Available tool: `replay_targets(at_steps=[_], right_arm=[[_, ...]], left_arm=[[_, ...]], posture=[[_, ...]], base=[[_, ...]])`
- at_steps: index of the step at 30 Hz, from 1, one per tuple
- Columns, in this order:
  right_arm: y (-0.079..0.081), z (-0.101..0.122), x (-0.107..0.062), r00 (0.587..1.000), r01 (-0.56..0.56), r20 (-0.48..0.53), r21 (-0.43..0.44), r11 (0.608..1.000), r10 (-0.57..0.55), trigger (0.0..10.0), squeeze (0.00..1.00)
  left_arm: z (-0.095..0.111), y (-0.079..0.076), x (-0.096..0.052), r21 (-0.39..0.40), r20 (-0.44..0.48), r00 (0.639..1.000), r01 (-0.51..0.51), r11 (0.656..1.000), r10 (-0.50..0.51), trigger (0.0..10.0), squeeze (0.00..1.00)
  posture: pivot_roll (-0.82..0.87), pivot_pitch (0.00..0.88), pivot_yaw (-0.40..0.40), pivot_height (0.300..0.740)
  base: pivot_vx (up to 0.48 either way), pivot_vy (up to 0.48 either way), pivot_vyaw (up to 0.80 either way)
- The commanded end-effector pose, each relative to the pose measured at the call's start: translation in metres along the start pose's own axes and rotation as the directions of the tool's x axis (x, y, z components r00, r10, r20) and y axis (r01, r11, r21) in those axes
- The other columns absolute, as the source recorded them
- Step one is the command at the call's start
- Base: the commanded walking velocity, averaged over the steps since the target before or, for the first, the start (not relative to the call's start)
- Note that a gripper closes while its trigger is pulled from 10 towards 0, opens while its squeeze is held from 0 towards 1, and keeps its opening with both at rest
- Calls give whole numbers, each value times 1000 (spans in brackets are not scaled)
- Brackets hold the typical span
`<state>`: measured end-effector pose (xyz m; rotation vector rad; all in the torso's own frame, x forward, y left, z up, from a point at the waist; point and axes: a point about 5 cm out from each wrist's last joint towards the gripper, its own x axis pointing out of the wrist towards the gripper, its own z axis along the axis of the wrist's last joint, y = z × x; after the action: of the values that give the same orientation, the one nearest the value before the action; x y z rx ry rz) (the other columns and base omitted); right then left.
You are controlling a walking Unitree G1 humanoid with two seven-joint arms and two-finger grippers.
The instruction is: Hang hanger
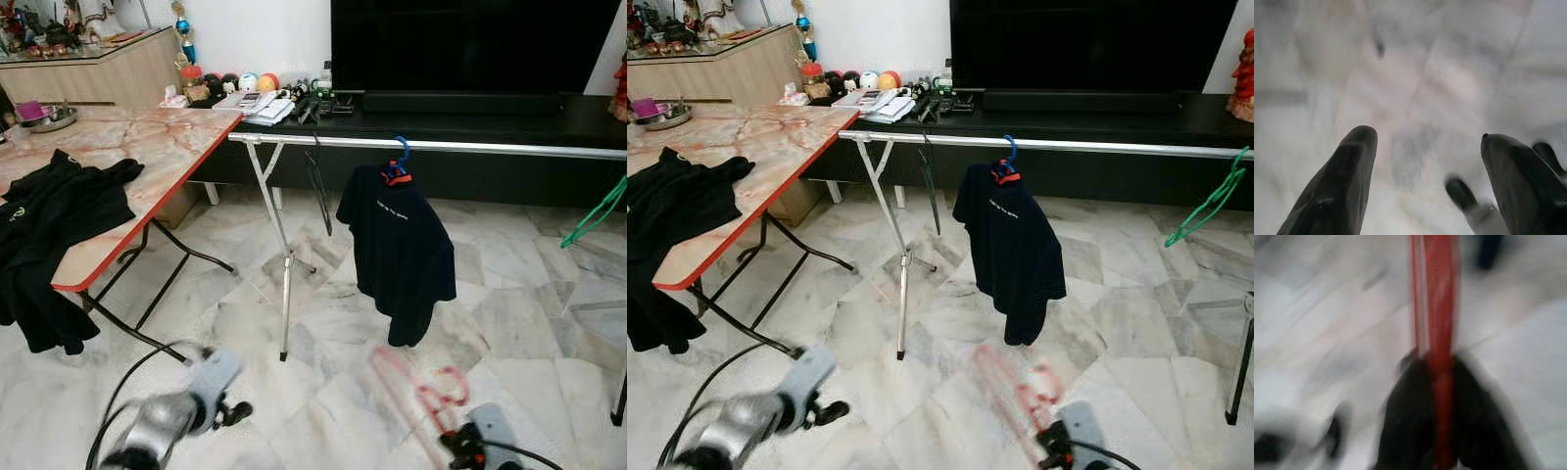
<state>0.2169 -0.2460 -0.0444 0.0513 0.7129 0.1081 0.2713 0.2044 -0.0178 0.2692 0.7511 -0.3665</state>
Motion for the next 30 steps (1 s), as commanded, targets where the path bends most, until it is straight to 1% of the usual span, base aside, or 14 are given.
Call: replay_targets(at_steps=[1,3,4,5,7,8,9,10,11,13,16,19,23,30], right_arm=[[-9,-15,-5,983,181,-20,149,972,-180,0,0],[-16,-30,-13,945,326,-65,253,911,-320,0,0],[-16,-30,-13,945,326,-65,253,911,-320,0,0],[-19,-41,-18,919,394,-102,258,882,-380,0,0],[-18,-51,-22,901,433,-132,259,863,-413,0,0],[-16,-56,-24,899,437,-149,251,864,-412,588,0],[-14,-61,-25,898,437,-167,238,868,-407,5882,0],[-12,-65,-26,897,437,-179,227,870,-404,5882,0],[-11,-66,-27,896,439,-186,220,871,-404,10000,0],[-5,-80,-30,893,410,-235,76,909,-383,10000,0],[-1,-92,-36,864,458,-289,110,882,-412,10000,0],[4,-91,-33,879,417,-282,64,906,-385,10000,0],[6,-78,-25,893,417,-236,109,902,-384,10000,0],[13,-64,-15,926,355,-168,92,930,-337,10000,0]], left_arm=[[-44,-8,-6,-127,-128,991,-62,990,45,10000,0],[-83,-22,-15,-200,-232,971,-103,974,55,10000,0],[-83,-22,-15,-200,-232,971,-103,974,55,10000,0],[-107,-31,-23,-222,-303,950,-154,963,82,10000,0],[-126,-40,-29,-246,-362,927,-197,949,99,10000,0],[-133,-44,-32,-259,-379,920,-206,944,97,10000,0],[-137,-47,-34,-264,-389,916,-214,941,99,10000,0],[-139,-48,-35,-267,-396,912,-220,938,102,10000,0],[-140,-49,-35,-268,-400,911,-224,937,103,10000,0],[-142,-55,-35,-260,-403,910,-216,941,98,10000,0],[-134,-54,-30,-276,-367,924,-217,936,106,10000,0],[-128,-48,-28,-254,-364,924,-220,942,118,10000,0],[-119,-41,-25,-190,-344,932,-190,963,116,10000,0],[-115,-47,-21,-201,-326,938,-191,961,119,10000,0]], posture=[[15,50,65,740],[18,48,62,740],[18,48,62,740],[18,39,60,740],[12,38,60,740],[10,37,59,740],[7,35,58,740],[7,35,58,740],[7,35,58,740],[13,32,55,740],[5,26,65,740],[-10,17,78,740],[-26,8,89,740],[-27,0,76,740]], base=[[0,0,0],[0,0,0],[0,0,0],[0,0,0],[0,0,0],[0,0,0],[0,0,0],[0,0,0],[0,0,0],[0,0,0],[0,0,0],[286,0,0],[346,0,0],[355,0,0]])
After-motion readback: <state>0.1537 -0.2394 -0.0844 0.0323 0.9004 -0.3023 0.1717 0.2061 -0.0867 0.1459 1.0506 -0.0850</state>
